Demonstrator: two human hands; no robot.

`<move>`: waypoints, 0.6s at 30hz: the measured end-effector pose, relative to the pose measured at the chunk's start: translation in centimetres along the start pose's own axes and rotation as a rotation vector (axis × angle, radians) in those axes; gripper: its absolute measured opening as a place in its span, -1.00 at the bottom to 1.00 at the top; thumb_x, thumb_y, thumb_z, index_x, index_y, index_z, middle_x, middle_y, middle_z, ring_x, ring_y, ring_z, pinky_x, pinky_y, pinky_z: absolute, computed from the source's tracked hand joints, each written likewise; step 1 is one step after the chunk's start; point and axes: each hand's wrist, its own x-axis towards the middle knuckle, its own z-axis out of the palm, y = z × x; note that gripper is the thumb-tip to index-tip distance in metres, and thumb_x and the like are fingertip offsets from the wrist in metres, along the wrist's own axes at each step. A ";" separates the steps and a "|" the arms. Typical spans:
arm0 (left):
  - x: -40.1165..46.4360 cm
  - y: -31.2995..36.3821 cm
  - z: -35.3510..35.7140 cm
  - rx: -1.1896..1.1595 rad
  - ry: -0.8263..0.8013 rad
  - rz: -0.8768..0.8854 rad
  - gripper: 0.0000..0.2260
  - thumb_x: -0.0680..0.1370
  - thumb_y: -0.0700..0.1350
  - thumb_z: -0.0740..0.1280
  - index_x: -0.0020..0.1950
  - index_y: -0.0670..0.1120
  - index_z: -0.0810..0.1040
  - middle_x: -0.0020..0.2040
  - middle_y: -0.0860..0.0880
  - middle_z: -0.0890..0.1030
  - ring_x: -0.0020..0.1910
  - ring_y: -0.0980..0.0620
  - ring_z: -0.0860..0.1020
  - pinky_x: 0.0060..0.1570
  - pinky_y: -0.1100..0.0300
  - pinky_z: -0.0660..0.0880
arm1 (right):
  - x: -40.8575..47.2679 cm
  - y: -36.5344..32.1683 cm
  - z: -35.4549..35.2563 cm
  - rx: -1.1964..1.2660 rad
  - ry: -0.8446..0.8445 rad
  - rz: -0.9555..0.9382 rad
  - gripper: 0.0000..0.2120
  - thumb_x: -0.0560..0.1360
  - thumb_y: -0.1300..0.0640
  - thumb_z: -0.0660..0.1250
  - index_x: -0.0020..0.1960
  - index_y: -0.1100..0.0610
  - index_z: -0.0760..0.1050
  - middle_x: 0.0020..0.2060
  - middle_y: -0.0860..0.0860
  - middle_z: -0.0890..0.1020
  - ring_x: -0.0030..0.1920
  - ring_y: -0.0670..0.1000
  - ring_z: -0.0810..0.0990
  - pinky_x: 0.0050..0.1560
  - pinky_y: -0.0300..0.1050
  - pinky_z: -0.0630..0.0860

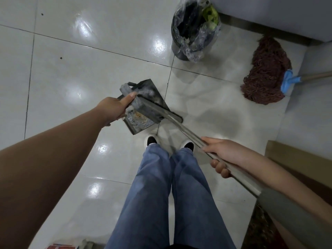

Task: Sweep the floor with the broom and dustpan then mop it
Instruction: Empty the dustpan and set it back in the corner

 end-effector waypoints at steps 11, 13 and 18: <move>-1.1 -0.8 -0.1 -0.020 -0.066 -0.041 -0.39 0.44 0.42 0.09 -0.42 -0.12 0.34 -0.45 -0.09 0.39 -0.42 -0.03 0.36 -0.29 0.19 0.35 | -3.4 0.2 -4.9 0.228 0.148 -0.002 -0.53 0.62 0.17 0.12 0.45 -0.19 0.20 -0.72 0.00 0.27 -0.78 -0.14 0.17 -0.72 -0.46 0.20; -1.5 -0.9 -0.4 -0.027 -0.048 -0.020 -0.38 0.46 0.40 0.08 -0.42 -0.14 0.39 -0.46 -0.10 0.43 -0.47 -0.02 0.37 -0.41 0.21 0.29 | -3.7 -0.4 -4.8 0.239 0.162 -0.013 -0.53 0.62 0.18 0.11 0.46 -0.18 0.20 -0.72 0.01 0.28 -0.78 -0.15 0.18 -0.74 -0.45 0.18; -4.0 0.0 -1.8 -0.030 0.026 0.068 -0.35 0.49 0.37 0.06 -0.48 -0.15 0.43 -0.55 -0.06 0.48 -0.33 -0.04 0.49 -0.23 0.21 0.39 | -6.4 -0.2 -5.7 0.255 0.148 -0.032 -0.56 0.61 0.17 0.14 0.42 -0.18 0.26 -0.70 0.01 0.28 -0.77 -0.14 0.19 -0.76 -0.43 0.18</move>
